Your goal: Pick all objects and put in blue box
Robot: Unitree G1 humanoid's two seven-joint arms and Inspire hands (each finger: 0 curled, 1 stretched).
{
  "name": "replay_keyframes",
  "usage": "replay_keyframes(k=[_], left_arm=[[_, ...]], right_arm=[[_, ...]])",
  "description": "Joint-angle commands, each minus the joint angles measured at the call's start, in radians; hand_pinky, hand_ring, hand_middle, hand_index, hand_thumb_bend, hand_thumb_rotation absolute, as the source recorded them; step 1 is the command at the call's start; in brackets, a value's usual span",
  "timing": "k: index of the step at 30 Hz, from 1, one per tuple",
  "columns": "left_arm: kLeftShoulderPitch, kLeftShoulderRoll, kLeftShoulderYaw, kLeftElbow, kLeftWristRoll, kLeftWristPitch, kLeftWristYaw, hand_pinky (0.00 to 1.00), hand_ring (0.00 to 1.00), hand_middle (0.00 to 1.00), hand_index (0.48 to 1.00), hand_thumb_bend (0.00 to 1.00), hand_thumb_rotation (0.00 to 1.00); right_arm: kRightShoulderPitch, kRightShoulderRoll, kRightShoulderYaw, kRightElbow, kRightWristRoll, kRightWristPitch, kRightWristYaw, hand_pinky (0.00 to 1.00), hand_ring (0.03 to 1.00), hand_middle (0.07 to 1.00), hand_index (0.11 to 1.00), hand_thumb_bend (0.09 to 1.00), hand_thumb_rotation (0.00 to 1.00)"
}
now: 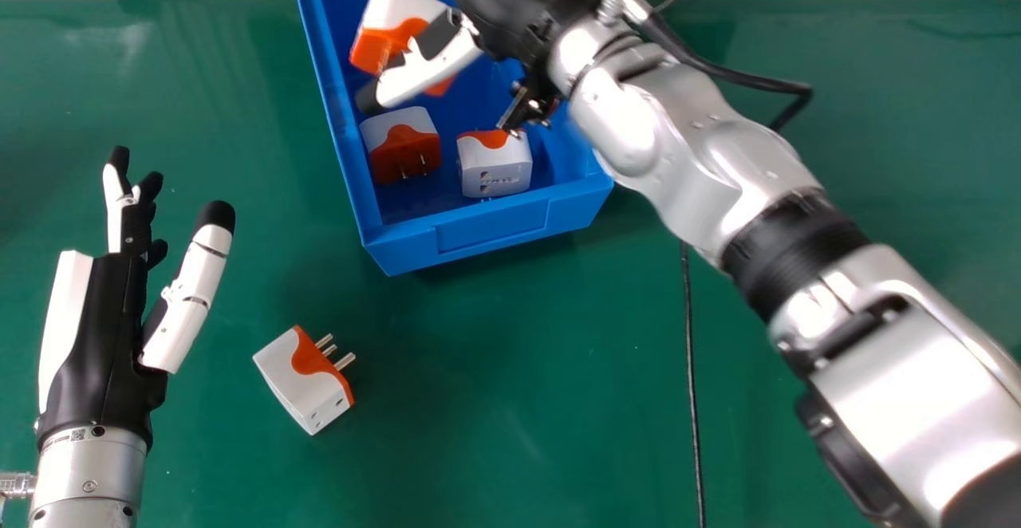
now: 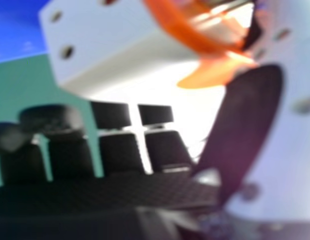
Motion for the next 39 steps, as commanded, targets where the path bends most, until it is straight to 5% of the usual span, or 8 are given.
replay_keyframes(k=[1,5,10,29,34,39], left_arm=[[0.006,-0.003,0.003,-0.026,-0.01,-0.022,0.001,0.94,0.99,0.98,0.988,0.46,0.86],[0.015,-0.006,0.0,-0.041,-0.005,-0.013,0.002,0.93,0.99,0.98,0.988,0.46,0.86],[0.023,-0.006,0.002,-0.053,-0.009,-0.011,-0.002,0.93,0.99,0.98,0.987,0.46,0.86],[0.017,-0.002,0.003,-0.057,-0.007,0.001,-0.011,0.93,0.99,0.98,0.986,0.47,0.85],[0.014,-0.002,0.0,-0.058,0.002,-0.001,-0.006,0.93,0.99,0.98,0.985,0.47,0.85],[0.006,0.002,0.005,-0.031,-0.002,-0.014,-0.004,0.93,0.99,0.98,0.985,0.47,0.85]], right_arm=[[-0.076,0.025,0.008,0.052,0.004,0.021,-0.039,0.03,0.071,0.141,0.195,0.315,0.29],[-0.104,0.068,0.033,0.128,0.005,0.084,-0.019,0.08,0.119,0.204,0.258,0.32,0.3],[-0.088,0.087,0.036,0.133,0.035,0.142,0.015,0.15,0.203,0.305,0.385,0.414,0.15],[-0.048,0.085,0.082,0.127,0.044,0.168,0.042,0.3,0.389,0.449,0.47,0.5,0.02],[-0.037,0.067,0.11,0.109,0.027,0.154,0.024,0.62,0.732,0.758,0.75,0.508,0.08],[-0.015,0.055,0.121,0.093,0.021,0.139,-0.023,0.69,0.817,0.844,0.831,0.483,0.09]])
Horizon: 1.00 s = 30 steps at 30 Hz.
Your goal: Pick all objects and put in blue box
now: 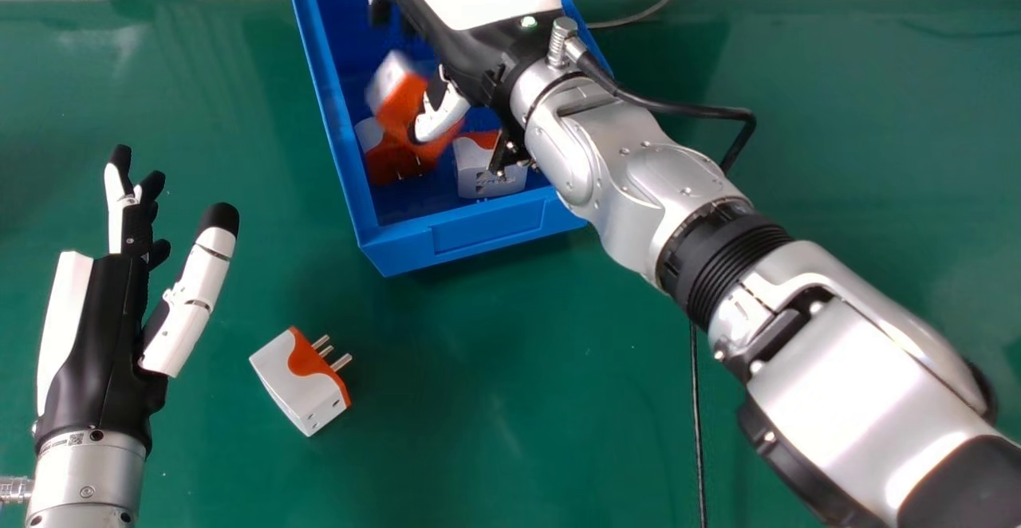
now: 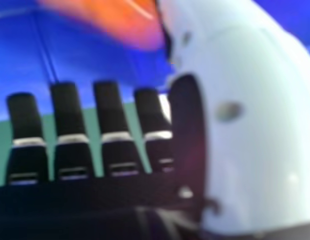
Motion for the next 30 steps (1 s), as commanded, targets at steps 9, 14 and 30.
replay_keyframes(k=[9,14,30], left_arm=[[-0.006,-0.007,0.004,0.004,-0.01,-0.029,0.013,0.93,0.99,0.98,0.985,0.46,0.85],[-0.003,-0.006,0.006,0.007,-0.003,-0.033,0.018,0.93,0.99,0.98,0.985,0.46,0.85],[0.043,-0.02,0.063,0.009,-0.027,-0.073,0.047,0.92,0.99,0.98,0.982,0.45,0.85]], right_arm=[[0.04,-0.03,-0.019,-0.094,0.016,-0.011,-0.057,0.9,0.976,0.98,0.978,0.47,0.23],[0.119,-0.058,-0.047,-0.23,0.038,-0.001,-0.058,0.95,0.994,0.995,0.995,0.451,0.27],[0.81,-0.225,-0.069,-1.096,0.018,-0.036,-0.036,0.96,1.0,1.0,1.0,0.411,0.3]])
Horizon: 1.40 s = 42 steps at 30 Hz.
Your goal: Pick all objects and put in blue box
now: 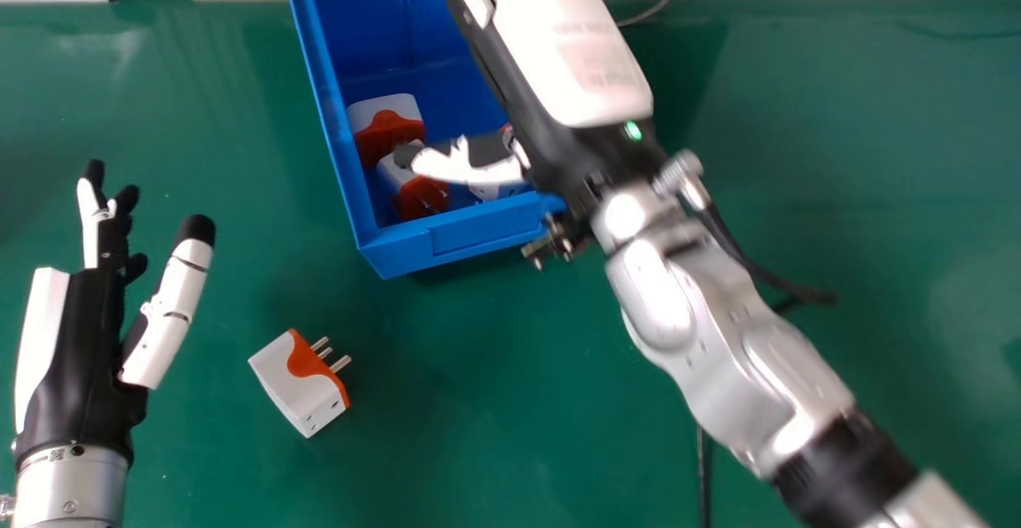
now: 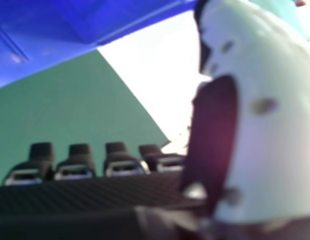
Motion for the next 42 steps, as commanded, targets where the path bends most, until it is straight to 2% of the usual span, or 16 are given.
replay_keyframes(k=[1,4,6,9,13,15,18,22,24,28,30,33,42], left_arm=[[0.02,-0.016,0.027,-0.029,-0.011,-0.023,0.027,0.92,0.99,0.98,0.982,0.45,0.85],[0.03,-0.022,0.033,-0.036,-0.01,-0.023,0.034,0.92,0.99,0.98,0.98,0.46,0.85],[0.043,-0.027,0.042,-0.044,-0.009,-0.012,0.037,0.92,0.99,0.98,0.98,0.46,0.85],[0.063,-0.029,0.053,-0.049,-0.016,-0.012,0.034,0.93,0.99,0.98,0.979,0.46,0.85],[0.093,-0.031,0.064,-0.071,-0.02,-0.008,0.032,0.93,0.99,0.98,0.978,0.46,0.85],[0.102,-0.031,0.072,-0.073,-0.028,-0.006,0.031,0.93,0.99,0.98,0.978,0.46,0.85],[0.097,-0.035,0.072,-0.074,-0.026,0.004,0.037,0.93,0.99,0.98,0.978,0.46,0.86],[0.082,-0.042,0.063,-0.071,-0.024,0.012,0.045,0.93,0.99,0.98,0.977,0.46,0.86],[0.075,-0.044,0.061,-0.065,-0.027,0.009,0.046,0.93,0.99,0.98,0.977,0.46,0.87],[0.063,-0.047,0.052,-0.056,-0.016,0.003,0.049,0.93,0.99,0.98,0.977,0.46,0.87],[0.058,-0.043,0.048,-0.05,-0.011,-0.001,0.048,0.93,0.99,0.98,0.977,0.46,0.87],[0.05,-0.034,0.048,-0.032,-0.013,-0.013,0.042,0.93,0.99,0.98,0.978,0.45,0.88],[0.035,-0.03,0.045,-0.023,-0.012,-0.012,0.041,0.93,0.99,0.98,0.979,0.45,0.88]], right_arm=[[0.112,-0.022,0.011,-0.116,0.002,-0.079,-0.024,0.96,1.0,1.0,1.0,0.411,0.3],[0.176,-0.031,0.009,-0.15,-0.005,-0.129,-0.033,0.97,1.0,1.0,1.0,0.41,0.32],[0.254,-0.056,0.019,-0.177,-0.01,-0.203,-0.063,0.97,1.0,1.0,1.0,0.41,0.33],[0.343,-0.092,0.026,-0.22,-0.018,-0.288,-0.082,0.97,1.0,1.0,1.0,0.409,0.34],[0.423,-0.123,0.027,-0.267,-0.022,-0.367,-0.059,0.99,1.0,1.0,1.0,0.406,0.36],[0.463,-0.141,0.036,-0.285,-0.018,-0.408,-0.042,0.99,1.0,1.0,1.0,0.403,0.37],[0.501,-0.159,0.057,-0.27,-0.018,-0.464,-0.018,0.99,1.0,1.0,1.0,0.398,0.38],[0.519,-0.168,0.074,-0.247,-0.025,-0.506,0.022,1.0,1.0,1.0,1.0,0.405,0.42],[0.519,-0.168,0.086,-0.244,-0.038,-0.51,0.047,1.0,1.0,1.0,1.0,0.409,0.43],[0.501,-0.159,0.111,-0.237,-0.059,-0.503,0.109,1.0,1.0,1.0,1.0,0.414,0.45],[0.483,-0.147,0.122,-0.225,-0.063,-0.502,0.136,0.99,1.0,1.0,1.0,0.414,0.46],[0.431,-0.117,0.14,-0.175,-0.066,-0.51,0.165,0.98,1.0,1.0,1.0,0.418,0.48],[0.244,-0.026,0.182,0.022,-0.103,-0.528,0.166,0.98,1.0,1.0,1.0,0.428,0.49]])
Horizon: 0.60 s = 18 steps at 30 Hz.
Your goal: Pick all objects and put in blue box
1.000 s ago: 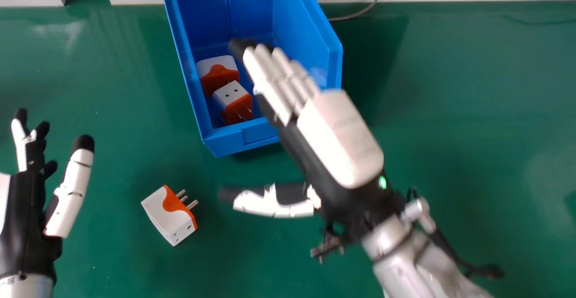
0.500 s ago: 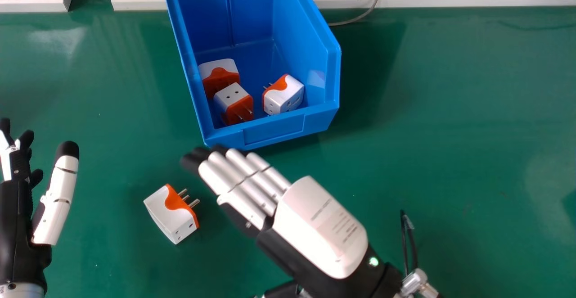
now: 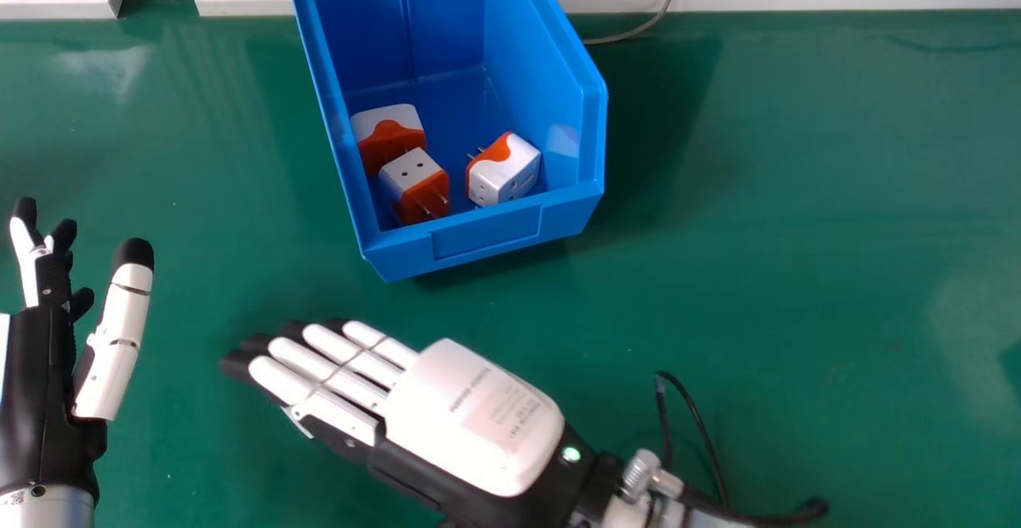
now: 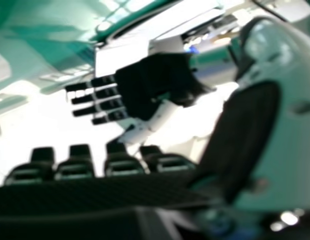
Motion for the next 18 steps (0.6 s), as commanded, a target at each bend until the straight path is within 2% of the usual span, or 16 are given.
replay_keyframes(k=[1,7,10,15,18], left_arm=[[-0.011,0.009,0.0,-0.007,0.004,-0.021,0.003,0.93,0.99,0.98,0.979,0.45,0.88],[-0.017,0.009,0.019,0.004,-0.017,-0.012,0.003,0.94,0.99,0.98,0.979,0.45,0.88],[-0.014,-0.001,0.019,-0.013,-0.026,0.003,0.005,0.94,0.99,0.98,0.979,0.45,0.88],[-0.011,-0.011,0.019,-0.032,-0.039,0.029,0.006,0.95,1.0,0.99,0.98,0.45,0.88],[-0.006,-0.014,0.015,-0.047,-0.035,0.043,0.008,0.95,1.0,0.99,0.98,0.44,0.88]], right_arm=[[-0.069,0.038,0.012,0.045,-0.006,-0.013,-0.005,0.98,1.0,1.0,1.0,0.428,0.49],[-0.222,0.095,0.043,0.216,-0.029,0.0,0.021,0.99,1.0,1.0,1.0,0.39,0.51],[-0.282,0.119,0.05,0.278,-0.035,0.014,0.035,1.0,1.0,1.0,1.0,0.357,0.53],[-0.336,0.148,0.049,0.321,-0.026,0.073,0.106,1.0,1.0,1.0,1.0,0.36,0.51],[-0.365,0.154,0.053,0.343,-0.028,0.108,0.155,1.0,1.0,1.0,1.0,0.372,0.48]])
